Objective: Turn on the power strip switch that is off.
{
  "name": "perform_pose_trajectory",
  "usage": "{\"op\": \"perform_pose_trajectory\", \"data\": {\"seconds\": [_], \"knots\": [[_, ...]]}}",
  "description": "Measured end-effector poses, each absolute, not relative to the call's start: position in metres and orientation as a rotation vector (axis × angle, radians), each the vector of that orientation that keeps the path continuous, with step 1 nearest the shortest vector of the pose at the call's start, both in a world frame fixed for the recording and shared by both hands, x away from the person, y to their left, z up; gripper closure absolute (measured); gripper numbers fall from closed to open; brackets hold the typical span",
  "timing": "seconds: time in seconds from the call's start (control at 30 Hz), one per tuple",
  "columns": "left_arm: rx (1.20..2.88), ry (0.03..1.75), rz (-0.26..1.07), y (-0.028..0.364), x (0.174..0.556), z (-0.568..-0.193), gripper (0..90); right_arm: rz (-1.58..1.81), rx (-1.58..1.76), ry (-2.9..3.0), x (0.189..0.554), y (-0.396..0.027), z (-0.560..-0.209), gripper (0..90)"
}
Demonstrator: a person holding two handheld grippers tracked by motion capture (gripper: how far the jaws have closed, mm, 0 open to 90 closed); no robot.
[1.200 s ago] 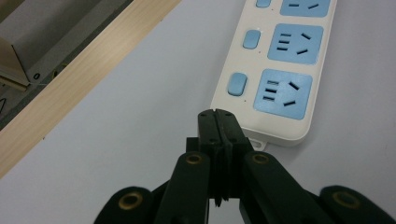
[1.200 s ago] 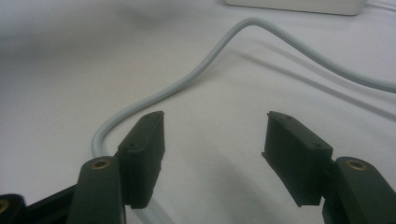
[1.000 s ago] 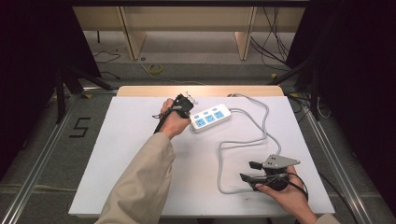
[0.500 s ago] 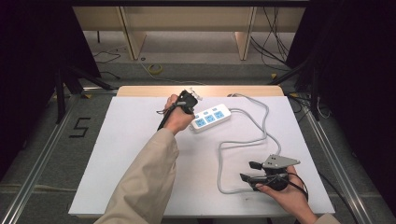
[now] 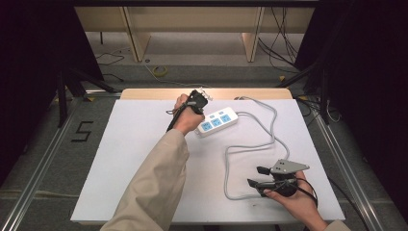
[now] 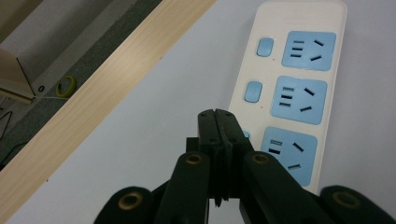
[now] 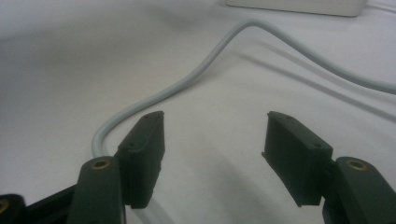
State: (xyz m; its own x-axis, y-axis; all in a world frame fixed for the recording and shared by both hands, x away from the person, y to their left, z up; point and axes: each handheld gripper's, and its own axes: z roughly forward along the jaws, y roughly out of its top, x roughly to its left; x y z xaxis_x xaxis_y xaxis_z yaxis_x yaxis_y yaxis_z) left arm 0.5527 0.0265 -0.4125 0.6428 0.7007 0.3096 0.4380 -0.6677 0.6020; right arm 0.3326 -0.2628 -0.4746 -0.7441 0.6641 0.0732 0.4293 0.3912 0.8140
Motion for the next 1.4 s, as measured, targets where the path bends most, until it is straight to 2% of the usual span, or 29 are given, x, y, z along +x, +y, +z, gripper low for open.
{"op": "perform_pose_trajectory", "data": {"seconds": [1.4], "knots": [[2.432, 0.894, 0.678, 0.017, 0.565, -0.445, 89.9, 1.273, 0.948, 2.392, 0.332, -0.263, -0.474, 39.0]]}}
